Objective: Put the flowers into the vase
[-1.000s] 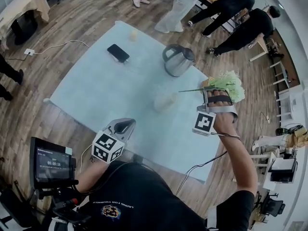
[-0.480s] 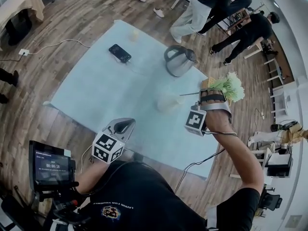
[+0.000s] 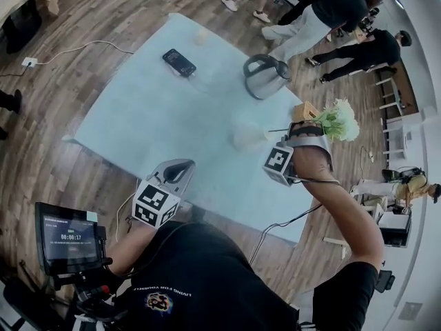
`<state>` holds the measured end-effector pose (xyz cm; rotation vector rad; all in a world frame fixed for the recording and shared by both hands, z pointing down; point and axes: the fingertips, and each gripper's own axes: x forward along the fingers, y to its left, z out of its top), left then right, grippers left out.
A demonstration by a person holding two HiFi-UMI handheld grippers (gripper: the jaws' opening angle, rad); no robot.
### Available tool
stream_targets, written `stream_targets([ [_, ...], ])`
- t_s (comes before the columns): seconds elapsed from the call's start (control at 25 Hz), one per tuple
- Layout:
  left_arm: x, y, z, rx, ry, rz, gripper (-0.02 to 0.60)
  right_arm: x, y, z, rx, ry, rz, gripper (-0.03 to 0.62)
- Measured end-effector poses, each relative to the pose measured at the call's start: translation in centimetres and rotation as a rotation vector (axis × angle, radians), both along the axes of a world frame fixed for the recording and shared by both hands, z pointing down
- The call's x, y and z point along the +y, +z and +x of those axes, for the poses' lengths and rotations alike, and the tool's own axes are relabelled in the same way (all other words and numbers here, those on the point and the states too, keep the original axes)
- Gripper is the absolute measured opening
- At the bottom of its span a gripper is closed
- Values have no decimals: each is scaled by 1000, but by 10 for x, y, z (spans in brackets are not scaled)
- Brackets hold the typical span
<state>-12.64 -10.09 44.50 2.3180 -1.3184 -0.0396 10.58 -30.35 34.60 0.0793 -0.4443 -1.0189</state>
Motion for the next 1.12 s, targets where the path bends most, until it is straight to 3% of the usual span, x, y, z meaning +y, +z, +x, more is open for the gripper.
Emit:
stream_targets([
  [0.28,6,11,-52,42,1,-22,8,3,11,-39,124,37,-25,31],
  [0.8,5,17,-57,52,-30,-30,8,-19,32,-9,326,189,-29,31],
  [1.12,5,22,-60,50,-48,-39,8,-18,57,-10,363,204,-55,31],
])
